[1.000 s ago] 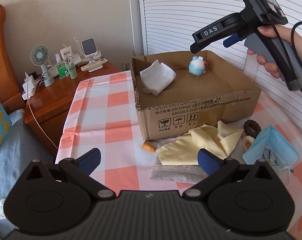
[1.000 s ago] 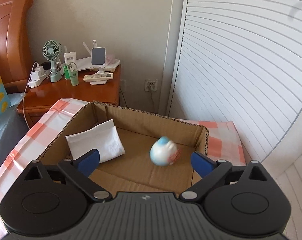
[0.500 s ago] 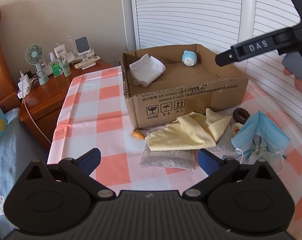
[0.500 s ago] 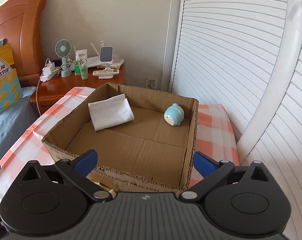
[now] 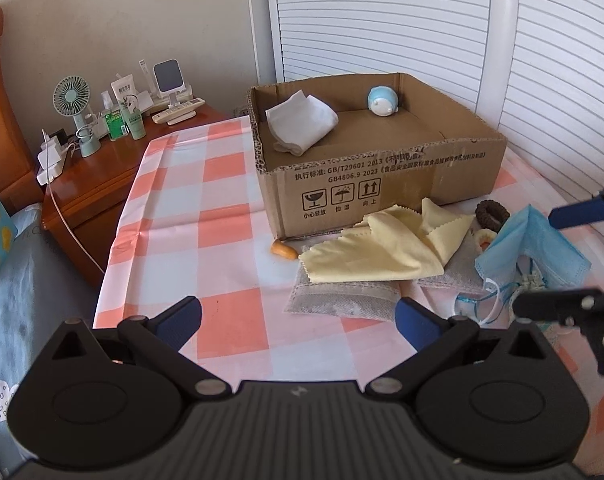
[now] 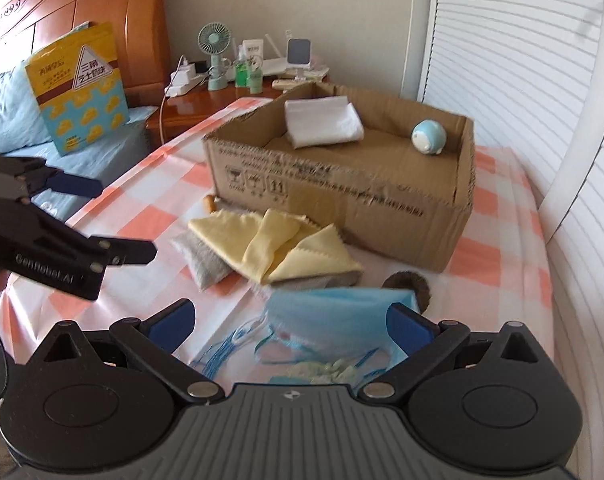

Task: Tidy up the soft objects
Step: 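Move the right tool to the blue face mask and close on it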

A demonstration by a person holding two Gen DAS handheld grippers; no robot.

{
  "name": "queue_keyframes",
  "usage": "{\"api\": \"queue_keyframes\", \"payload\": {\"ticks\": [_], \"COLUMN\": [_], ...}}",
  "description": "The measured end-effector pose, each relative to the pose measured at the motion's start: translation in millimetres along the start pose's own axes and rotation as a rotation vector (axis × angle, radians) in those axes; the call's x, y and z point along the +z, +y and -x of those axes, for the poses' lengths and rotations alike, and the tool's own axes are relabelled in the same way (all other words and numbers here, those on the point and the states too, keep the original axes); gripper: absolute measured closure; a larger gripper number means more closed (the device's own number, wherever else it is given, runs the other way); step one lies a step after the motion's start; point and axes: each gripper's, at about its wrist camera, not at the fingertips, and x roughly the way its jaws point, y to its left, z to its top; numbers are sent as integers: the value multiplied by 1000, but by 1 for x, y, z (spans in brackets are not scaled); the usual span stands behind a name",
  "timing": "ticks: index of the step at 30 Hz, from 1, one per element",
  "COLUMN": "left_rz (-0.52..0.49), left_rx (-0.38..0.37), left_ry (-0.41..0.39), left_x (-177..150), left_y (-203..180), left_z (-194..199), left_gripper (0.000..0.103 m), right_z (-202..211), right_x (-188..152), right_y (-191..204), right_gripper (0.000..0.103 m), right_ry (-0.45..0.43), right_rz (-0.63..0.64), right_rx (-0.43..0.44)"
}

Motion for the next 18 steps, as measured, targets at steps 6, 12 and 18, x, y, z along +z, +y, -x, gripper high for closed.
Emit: {"api": "queue_keyframes", "payload": {"ticks": [6,12,18], "left_rz": [4,8,11], "left_rx": [5,-1,-10], "left_ry": [25,35,41], "left_x": [-5,-9,-11], "left_y": [1,2,3], "left_z": [-5,-5,-8], "left_gripper": [1,1,1], "right_z": [-24,-36,-29], "right_x": [-18,-20,-33], "right_y": [12,2,10], "right_gripper": [0,0,0], "right_ry": [54,109,143], "right_rz": [59,-4,-11], "right_rx": [-25,10,43]}}
